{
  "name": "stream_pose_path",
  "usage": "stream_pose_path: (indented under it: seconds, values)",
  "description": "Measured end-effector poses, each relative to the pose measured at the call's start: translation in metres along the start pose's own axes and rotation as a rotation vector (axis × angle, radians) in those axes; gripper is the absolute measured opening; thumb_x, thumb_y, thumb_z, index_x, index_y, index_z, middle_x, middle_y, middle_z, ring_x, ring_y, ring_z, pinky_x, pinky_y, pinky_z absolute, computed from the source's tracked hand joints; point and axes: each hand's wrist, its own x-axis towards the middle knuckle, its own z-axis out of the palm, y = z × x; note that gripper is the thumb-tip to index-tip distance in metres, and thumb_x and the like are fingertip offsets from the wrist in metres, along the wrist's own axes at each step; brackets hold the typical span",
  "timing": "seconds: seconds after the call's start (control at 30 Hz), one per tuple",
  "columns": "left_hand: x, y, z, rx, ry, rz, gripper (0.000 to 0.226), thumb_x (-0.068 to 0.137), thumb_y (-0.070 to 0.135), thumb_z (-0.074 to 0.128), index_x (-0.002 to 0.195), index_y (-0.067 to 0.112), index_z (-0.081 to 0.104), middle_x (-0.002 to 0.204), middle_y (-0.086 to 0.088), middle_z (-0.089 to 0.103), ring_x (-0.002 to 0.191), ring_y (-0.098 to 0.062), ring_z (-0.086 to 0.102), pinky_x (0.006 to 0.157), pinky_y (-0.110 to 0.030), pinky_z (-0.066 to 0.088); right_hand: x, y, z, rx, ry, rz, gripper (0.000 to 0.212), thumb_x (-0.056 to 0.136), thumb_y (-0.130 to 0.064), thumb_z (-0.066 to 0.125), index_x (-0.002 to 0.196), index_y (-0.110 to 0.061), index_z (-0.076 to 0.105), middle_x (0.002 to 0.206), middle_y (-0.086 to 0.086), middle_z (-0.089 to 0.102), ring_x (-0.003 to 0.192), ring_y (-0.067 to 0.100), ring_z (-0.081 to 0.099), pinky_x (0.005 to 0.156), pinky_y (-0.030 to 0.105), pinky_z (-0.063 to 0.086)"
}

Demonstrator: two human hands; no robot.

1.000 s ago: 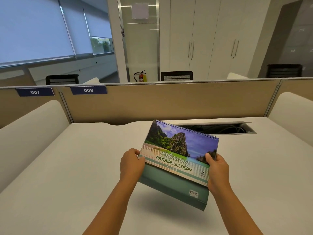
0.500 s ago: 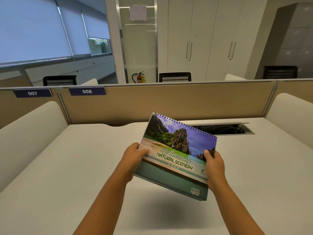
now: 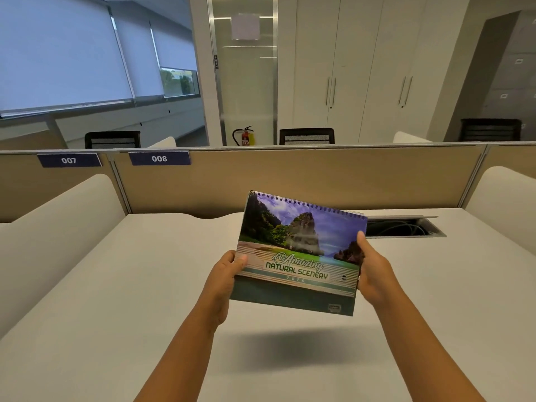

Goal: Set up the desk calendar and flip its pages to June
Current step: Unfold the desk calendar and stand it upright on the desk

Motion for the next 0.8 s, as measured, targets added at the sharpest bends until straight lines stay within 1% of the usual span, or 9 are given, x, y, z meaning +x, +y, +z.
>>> stream_pose_path:
  seconds: [0.1,0.2,0.43,0.53,0.6,0.63,0.67,0.73,0.8]
  values:
    - [-0.003,-0.003,-0.001,-0.042,-0.046,-0.031,0.034,0.097,0.039,0.030,0.111,0.023,0.056,0.114,-0.004,0.063,0.105,-0.022,0.055,0.086,-0.033,0.047,0.006,-0.003,0.003,0.006,-0.006,-0.036,0.032,0.090,-0.047,0.045,0.090,-0.021,0.064,0.089,0.003,0.073,0.084,0.026,0.066,0.070,0.038,0.054]
    - [-0.002,-0.001,-0.008,-0.105,-0.081,-0.076,0.043,0.095,0.048,0.025,0.114,0.029,0.058,0.115,-0.001,0.064,0.108,-0.023,0.056,0.091,-0.038,0.044,0.006,0.000,0.011,-0.023,-0.027,-0.064,0.032,0.091,-0.047,0.043,0.093,-0.023,0.063,0.094,0.003,0.071,0.087,0.027,0.065,0.070,0.038,0.054]
    - [0.014,0.022,-0.030,-0.173,-0.012,0.014,0.037,0.093,0.051,0.029,0.096,0.038,0.063,0.102,0.006,0.071,0.098,-0.019,0.063,0.073,-0.034,0.049,0.004,0.011,0.036,-0.101,-0.096,-0.102,0.033,0.092,-0.047,0.037,0.099,-0.024,0.060,0.100,0.005,0.069,0.091,0.029,0.065,0.078,0.043,0.054]
    - [0.019,0.025,-0.043,-0.167,0.196,0.034,0.037,0.095,0.043,0.035,0.088,0.023,0.065,0.094,0.000,0.072,0.090,-0.019,0.065,0.071,-0.031,0.050,0.005,0.015,0.036,-0.071,-0.105,-0.114,0.033,0.092,-0.047,0.038,0.099,-0.025,0.061,0.099,0.004,0.070,0.089,0.027,0.066,0.068,0.037,0.054]
    - [0.020,0.020,-0.055,-0.120,0.371,0.037,0.028,0.094,0.033,0.045,0.087,0.012,0.063,0.093,-0.007,0.070,0.089,-0.023,0.066,0.078,-0.033,0.051,0.008,0.014,0.029,-0.008,-0.103,-0.116,0.031,0.093,-0.045,0.038,0.096,-0.027,0.064,0.098,0.001,0.071,0.088,0.024,0.066,0.063,0.033,0.052]
    - [0.020,0.014,-0.061,-0.070,0.386,-0.003,0.022,0.092,0.030,0.049,0.091,0.011,0.060,0.097,-0.009,0.068,0.092,-0.025,0.064,0.081,-0.035,0.050,0.009,0.014,0.025,0.027,-0.095,-0.111,0.031,0.093,-0.044,0.038,0.096,-0.028,0.064,0.100,0.000,0.071,0.090,0.023,0.065,0.065,0.034,0.052]
    - [0.018,0.008,-0.066,-0.021,0.334,-0.082,0.021,0.090,0.030,0.054,0.098,0.011,0.058,0.103,-0.010,0.065,0.095,-0.026,0.063,0.083,-0.036,0.049,0.012,0.014,0.021,0.063,-0.094,-0.103,0.030,0.093,-0.044,0.038,0.096,-0.030,0.064,0.102,-0.001,0.070,0.092,0.023,0.063,0.069,0.035,0.051]
    - [0.014,-0.005,-0.064,0.017,0.097,-0.310,0.033,0.085,0.032,0.061,0.110,0.011,0.054,0.108,-0.012,0.062,0.097,-0.028,0.063,0.082,-0.037,0.052,0.017,0.013,0.012,0.156,-0.120,-0.093,0.031,0.094,-0.042,0.036,0.103,-0.029,0.063,0.106,-0.003,0.067,0.098,0.023,0.060,0.076,0.039,0.050]
    - [0.011,-0.014,-0.059,-0.089,-0.067,-0.434,0.036,0.082,0.027,0.065,0.112,0.009,0.056,0.106,-0.015,0.066,0.091,-0.031,0.068,0.075,-0.035,0.057,0.020,0.012,0.008,0.225,-0.163,-0.090,0.036,0.095,-0.042,0.033,0.117,-0.027,0.056,0.114,-0.001,0.063,0.103,0.023,0.057,0.079,0.040,0.049]
